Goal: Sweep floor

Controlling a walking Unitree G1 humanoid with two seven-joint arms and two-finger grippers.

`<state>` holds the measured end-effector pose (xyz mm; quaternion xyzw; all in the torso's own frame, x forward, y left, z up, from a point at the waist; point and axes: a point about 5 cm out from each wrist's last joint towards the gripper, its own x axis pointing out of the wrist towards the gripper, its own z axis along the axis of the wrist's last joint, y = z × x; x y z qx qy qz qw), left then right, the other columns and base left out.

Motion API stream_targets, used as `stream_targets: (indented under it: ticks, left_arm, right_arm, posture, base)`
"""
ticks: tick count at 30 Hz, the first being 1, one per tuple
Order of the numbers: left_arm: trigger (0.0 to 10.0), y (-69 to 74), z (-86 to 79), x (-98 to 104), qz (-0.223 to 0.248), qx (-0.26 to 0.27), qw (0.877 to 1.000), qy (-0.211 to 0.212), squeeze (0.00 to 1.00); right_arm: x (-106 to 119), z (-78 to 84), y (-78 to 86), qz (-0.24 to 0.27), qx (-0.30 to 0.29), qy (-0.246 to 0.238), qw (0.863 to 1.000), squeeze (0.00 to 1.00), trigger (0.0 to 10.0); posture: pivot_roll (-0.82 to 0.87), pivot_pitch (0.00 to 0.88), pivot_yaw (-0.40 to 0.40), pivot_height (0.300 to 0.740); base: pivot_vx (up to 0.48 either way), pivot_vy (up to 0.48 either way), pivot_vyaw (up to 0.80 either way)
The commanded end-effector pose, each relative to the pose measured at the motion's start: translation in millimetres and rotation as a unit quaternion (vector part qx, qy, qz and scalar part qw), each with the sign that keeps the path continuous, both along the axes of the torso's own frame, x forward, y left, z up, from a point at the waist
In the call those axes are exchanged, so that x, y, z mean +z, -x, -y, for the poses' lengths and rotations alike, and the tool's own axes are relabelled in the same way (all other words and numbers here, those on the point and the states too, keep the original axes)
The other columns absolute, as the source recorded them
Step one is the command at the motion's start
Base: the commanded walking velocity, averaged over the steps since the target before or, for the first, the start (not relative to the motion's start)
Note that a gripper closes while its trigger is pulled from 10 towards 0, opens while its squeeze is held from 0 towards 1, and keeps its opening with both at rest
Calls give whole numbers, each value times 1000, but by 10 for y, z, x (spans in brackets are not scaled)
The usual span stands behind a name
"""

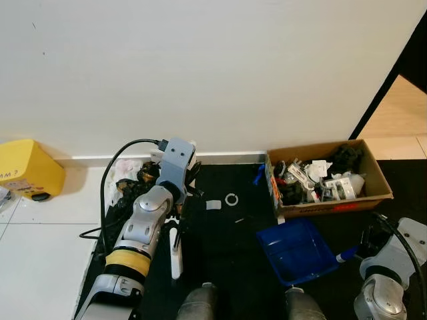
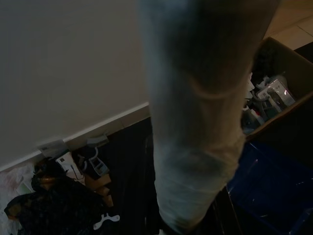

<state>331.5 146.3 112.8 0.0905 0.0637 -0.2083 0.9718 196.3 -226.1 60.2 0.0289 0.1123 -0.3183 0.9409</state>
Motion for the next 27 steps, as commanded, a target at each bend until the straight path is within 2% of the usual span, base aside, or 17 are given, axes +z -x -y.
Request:
stream_targets:
  ticks: [1, 9, 16, 17, 18, 27]
  left_arm:
    - [10000, 3, -25, -1, 7, 5, 1000, -8, 0]
    - [10000, 4, -29, -15, 5, 7, 1000, -8, 0]
    - [10000, 9, -40, -17, 5, 9, 1000, -8, 0]
    - [10000, 9, -39, -17, 5, 9, 1000, -9, 0]
    - [10000, 9, -39, -16, 5, 9, 1000, -8, 0]
    - [10000, 10, -36, -18, 6, 9, 1000, -8, 0]
  right_arm:
    - [-99, -57, 62, -13, -13, -26, 1000, 0, 0]
    - [-33, 147, -97, 9, -32, 14, 999, 0, 0]
    - [-15, 190, -158, 13, -32, 22, 999, 0, 0]
    - [-16, 190, -187, 14, -29, 22, 999, 0, 2235]
    - [-16, 189, -206, 15, -28, 21, 999, 0, 10000]
    - [0, 175, -288, 25, -13, 18, 999, 0, 10000]
  posture:
    - [46, 165, 103, 740]
    - [62, 164, 104, 740]
    - [64, 165, 106, 740]
    - [64, 165, 106, 740]
    - [64, 165, 106, 740]
    - [67, 164, 104, 740]
  base:
    - [0, 0, 0]
    - [0, 0, 0]
    - [0, 0, 0]
    - [0, 0, 0]
    - [0, 0, 0]
    - [0, 0, 0]
